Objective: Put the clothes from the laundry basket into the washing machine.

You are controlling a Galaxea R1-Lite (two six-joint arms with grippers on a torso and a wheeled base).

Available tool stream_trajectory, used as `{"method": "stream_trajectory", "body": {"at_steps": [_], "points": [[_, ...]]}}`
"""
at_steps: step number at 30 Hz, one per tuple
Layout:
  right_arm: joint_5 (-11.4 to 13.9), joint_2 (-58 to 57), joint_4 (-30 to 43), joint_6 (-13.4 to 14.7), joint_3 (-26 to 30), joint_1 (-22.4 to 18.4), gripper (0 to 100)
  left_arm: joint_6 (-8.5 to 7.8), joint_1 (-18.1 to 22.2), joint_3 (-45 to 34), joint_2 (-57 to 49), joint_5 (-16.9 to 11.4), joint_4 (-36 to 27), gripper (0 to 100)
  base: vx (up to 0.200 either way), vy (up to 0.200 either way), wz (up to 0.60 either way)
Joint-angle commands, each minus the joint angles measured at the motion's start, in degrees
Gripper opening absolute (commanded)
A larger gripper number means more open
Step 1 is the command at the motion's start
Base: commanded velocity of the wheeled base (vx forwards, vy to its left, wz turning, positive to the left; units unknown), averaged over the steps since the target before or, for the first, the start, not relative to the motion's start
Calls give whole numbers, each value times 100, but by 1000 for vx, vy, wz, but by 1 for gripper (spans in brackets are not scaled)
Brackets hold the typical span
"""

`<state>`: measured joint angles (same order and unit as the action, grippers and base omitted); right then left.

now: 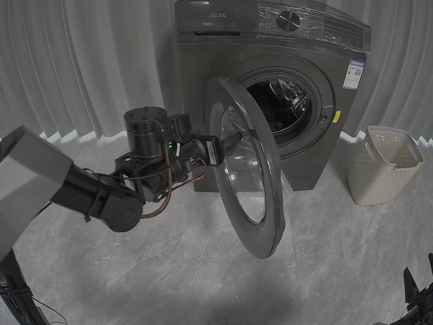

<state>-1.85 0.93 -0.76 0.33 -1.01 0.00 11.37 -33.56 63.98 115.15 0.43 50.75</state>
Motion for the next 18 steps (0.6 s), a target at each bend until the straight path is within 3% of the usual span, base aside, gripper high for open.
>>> {"method": "stream_trajectory", "body": {"at_steps": [1,2,3,4,5,11,14,18], "points": [[1,-93,-4,2,101,0,100,480,-230,1161,1018,195,-21,100,0,0,0],[1,-93,-4,2,101,0,100,559,-247,1222,1036,212,-21,100,0,0,0],[1,-93,-4,2,101,0,100,752,-283,1389,1053,239,-56,100,0,0,0],[1,-93,-4,2,101,0,100,752,-283,1389,1053,239,-56,100,0,0,0],[1,-93,-4,2,101,0,100,884,-309,1521,1071,247,-171,100,0,0,0],[1,-93,-4,2,101,0,100,893,-291,1266,1009,423,-171,100,0,0,0],[1,-93,-4,2,101,0,100,840,-265,511,570,617,-153,100,0,0,0],[1,-93,-4,2,101,0,100,673,-370,-1212,-854,669,-153,100,0,0,0]]}}
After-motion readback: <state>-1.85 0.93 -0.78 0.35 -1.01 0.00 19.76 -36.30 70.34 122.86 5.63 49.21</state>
